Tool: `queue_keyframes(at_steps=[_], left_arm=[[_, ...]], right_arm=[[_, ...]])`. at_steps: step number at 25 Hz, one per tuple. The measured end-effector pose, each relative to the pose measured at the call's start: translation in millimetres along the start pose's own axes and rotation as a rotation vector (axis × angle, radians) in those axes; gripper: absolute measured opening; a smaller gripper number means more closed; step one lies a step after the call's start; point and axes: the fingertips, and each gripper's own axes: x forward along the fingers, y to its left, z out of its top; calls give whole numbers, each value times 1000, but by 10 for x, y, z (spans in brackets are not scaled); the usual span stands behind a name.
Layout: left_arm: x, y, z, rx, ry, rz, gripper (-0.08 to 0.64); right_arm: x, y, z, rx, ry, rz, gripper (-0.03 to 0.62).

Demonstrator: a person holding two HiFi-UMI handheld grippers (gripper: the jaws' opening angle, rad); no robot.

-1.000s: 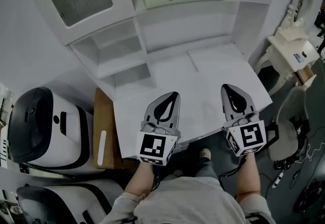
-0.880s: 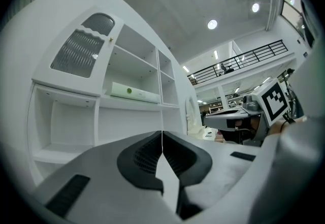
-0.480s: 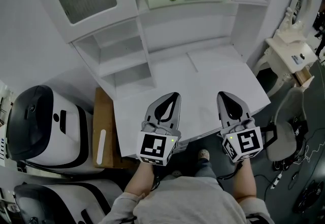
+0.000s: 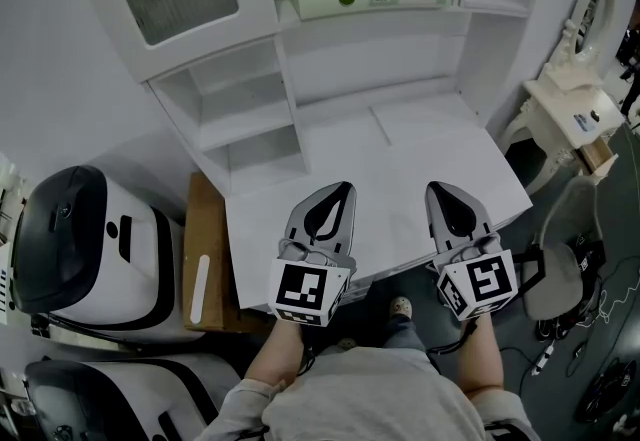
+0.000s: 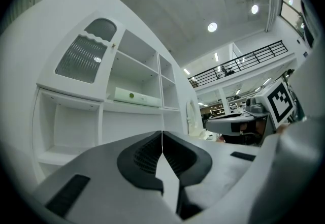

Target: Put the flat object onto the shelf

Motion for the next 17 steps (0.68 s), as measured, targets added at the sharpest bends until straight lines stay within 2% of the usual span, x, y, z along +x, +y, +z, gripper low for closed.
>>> queue_keyframes(at_steps=[17], left_arm=[[-167,7,-5,-5,2,18,15]], right_arm=[[-79,157,0,10,-2,22,8]])
